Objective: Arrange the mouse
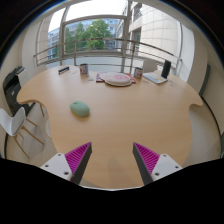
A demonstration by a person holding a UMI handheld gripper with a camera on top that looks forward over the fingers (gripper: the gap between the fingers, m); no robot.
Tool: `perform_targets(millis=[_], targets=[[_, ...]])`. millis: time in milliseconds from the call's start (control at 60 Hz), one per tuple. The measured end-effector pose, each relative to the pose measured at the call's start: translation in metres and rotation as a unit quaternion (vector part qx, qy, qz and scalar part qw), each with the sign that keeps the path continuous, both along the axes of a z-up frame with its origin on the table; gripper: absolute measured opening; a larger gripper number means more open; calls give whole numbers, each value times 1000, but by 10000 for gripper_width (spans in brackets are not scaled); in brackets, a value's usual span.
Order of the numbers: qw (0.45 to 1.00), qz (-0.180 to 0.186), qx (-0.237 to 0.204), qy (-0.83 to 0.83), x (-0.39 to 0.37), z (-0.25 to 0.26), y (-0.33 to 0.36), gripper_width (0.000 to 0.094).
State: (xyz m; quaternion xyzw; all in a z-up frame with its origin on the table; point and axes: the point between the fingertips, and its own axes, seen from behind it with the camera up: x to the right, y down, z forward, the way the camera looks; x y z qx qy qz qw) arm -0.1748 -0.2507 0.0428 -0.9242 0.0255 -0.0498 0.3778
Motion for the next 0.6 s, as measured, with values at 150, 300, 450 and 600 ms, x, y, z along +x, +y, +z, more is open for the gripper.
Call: perform_targets(millis=[150,300,450,600], targets=[[1000,1,13,9,-56,-29,61,848],[1000,5,20,6,-84,-47,114,849],[999,25,23,-15,-94,-56,157,848],[999,37,27,-15,-97,-55,193,845]])
